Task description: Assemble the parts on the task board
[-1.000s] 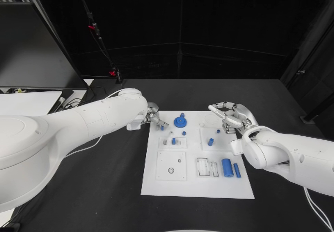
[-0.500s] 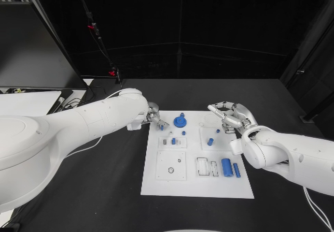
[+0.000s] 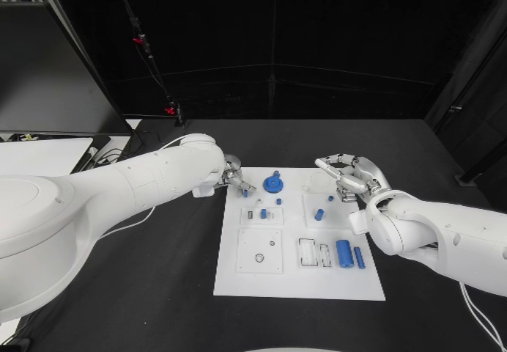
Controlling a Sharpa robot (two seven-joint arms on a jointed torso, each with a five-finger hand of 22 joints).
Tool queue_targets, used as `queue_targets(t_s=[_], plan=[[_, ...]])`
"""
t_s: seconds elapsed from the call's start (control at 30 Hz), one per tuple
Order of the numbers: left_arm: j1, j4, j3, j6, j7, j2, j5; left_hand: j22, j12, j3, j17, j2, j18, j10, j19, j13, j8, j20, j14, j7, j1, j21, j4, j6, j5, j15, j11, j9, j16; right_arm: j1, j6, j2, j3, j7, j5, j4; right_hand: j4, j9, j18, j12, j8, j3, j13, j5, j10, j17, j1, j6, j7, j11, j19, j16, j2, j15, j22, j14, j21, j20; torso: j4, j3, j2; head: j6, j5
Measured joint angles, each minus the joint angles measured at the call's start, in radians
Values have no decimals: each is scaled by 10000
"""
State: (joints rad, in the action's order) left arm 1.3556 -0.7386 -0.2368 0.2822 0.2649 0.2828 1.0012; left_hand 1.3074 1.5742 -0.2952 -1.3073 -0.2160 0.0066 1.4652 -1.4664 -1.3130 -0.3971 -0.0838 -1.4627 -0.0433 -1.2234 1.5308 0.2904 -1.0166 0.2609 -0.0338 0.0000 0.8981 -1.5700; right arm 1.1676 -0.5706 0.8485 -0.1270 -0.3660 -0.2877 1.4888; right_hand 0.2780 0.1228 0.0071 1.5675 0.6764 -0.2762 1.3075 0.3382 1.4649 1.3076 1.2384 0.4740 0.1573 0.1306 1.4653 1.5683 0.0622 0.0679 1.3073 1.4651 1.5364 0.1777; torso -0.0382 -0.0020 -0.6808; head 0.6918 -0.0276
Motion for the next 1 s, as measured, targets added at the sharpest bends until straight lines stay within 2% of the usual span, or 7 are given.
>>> queue_targets(t_s=[0.43, 0.73, 1.0], plan=[[-9, -8, 0, -35, -25, -14, 0, 0, -10, 50, 0, 36, 0, 1, 0, -1, 0, 0, -26, 0, -62, 0, 5, 0, 87, -25, 1, 43, 0, 0, 0, -18, 0, 9, 0, -7, 0, -16, 1, 0, 0, 0, 0, 39, 0, -1, 0, 0, 0, 0, 0, 0, 0, 0, 0, 0, 0, 0, -1, 2, 0, 13, 19], [-15, -10, 0, -64, -50, -36, 2, 0, -6, 323, 0, 319, 0, -24, 0, -1, 91, 0, -25, 36, -409, 0, -20, 36, 295, -24, -24, 158, 0, 0, 0, -18, 0, 12, 0, -8, 0, -15, 0, 0, 0, 0, 0, 39, 0, -2, 0, 0, 0, 0, 0, 0, 0, 0, 0, 0, 0, 0, -1, 4, 0, 33, 30], [-21, -4, 0, -70, -69, -52, 4, 0, 16, 532, 0, 445, 0, -37, 0, -1, 141, 0, -26, 71, -627, 0, -8, 71, 386, -24, -37, 216, 0, 0, 0, -13, 0, 13, 0, -5, 0, -15, 0, 0, 0, 0, 1, 39, 0, -2, 0, 0, 0, 0, 0, 0, 0, 0, 0, 0, 0, 0, -5, 5, 0, 16, 27]])
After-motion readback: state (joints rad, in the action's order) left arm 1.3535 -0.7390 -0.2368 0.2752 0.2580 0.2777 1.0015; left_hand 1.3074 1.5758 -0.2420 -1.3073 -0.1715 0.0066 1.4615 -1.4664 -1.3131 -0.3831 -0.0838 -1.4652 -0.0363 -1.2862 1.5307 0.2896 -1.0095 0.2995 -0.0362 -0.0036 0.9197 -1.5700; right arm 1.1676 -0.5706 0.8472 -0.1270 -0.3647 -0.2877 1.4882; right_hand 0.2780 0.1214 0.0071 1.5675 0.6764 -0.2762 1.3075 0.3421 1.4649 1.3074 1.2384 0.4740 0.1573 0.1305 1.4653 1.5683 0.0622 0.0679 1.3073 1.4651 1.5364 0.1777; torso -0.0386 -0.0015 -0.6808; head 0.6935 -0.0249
